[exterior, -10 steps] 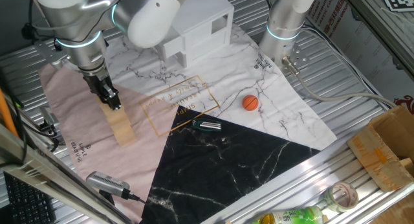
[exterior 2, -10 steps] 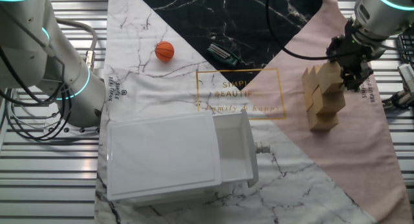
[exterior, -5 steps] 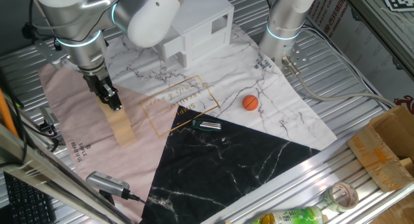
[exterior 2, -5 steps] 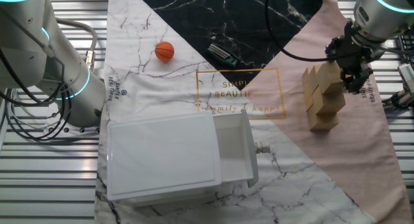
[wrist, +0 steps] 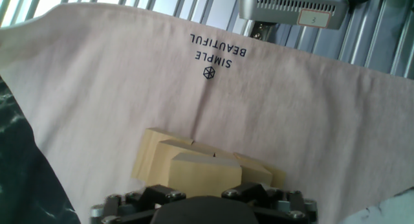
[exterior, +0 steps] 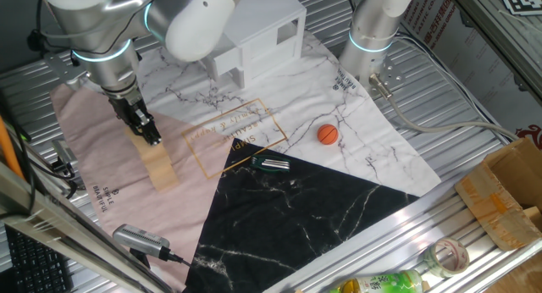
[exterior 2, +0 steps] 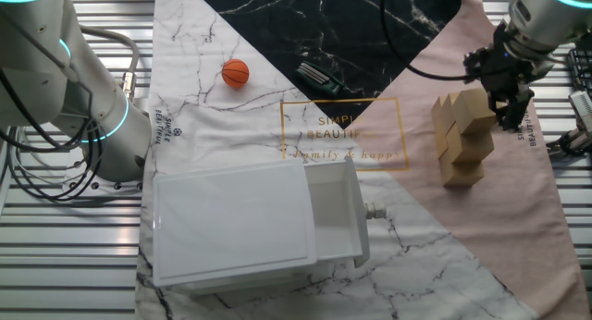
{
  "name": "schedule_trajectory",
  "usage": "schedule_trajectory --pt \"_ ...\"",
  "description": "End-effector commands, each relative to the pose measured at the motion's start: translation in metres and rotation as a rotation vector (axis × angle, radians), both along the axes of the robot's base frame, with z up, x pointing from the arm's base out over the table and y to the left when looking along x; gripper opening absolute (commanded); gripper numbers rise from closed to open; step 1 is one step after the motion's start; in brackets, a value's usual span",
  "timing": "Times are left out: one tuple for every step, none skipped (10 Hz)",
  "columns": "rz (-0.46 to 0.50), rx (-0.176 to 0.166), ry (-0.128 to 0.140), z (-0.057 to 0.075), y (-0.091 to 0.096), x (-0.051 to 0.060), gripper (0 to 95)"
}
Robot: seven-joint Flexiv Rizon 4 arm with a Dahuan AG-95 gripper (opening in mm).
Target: Stack the blocks into a pyramid shape
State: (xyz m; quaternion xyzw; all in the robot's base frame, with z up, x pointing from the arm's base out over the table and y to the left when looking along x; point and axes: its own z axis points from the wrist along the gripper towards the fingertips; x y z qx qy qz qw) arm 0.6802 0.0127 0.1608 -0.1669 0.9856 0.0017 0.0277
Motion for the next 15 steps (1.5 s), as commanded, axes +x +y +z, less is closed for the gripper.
schedule_trajectory --pt "-0.009 -0.003 -0.002 0.008 0.004 -0.006 95.0" --pt "-0.013 -0.012 -0.001 0.014 0.008 -0.009 95.0" --pt "-0.016 -0.016 0.001 0.018 0.011 -0.011 95.0" --pt "-0.025 -0.024 0.003 0.025 0.016 -0.016 95.0" --pt "-0.038 -0.022 0.004 0.029 0.019 -0.018 95.0" --pt "-0.051 -0.025 0.004 0.032 0.023 -0.020 95.0" --pt "-0.076 -0.023 0.014 0.036 0.029 -0.022 95.0" --pt "-0.101 -0.024 0.027 0.040 0.037 -0.024 95.0" --pt "-0.139 -0.029 0.050 0.046 0.047 -0.028 76.0" --pt "-0.181 -0.029 0.072 0.050 0.054 -0.032 76.0" --pt "-0.225 -0.028 0.086 0.055 0.061 -0.037 38.0" --pt "-0.295 -0.017 0.114 0.061 0.068 -0.045 19.0" --pt "-0.330 -0.004 0.133 0.064 0.072 -0.048 0.0" --pt "-0.347 -0.008 0.145 0.066 0.075 -0.051 0.0" --pt "-0.347 -0.009 0.144 0.066 0.075 -0.052 0.0"
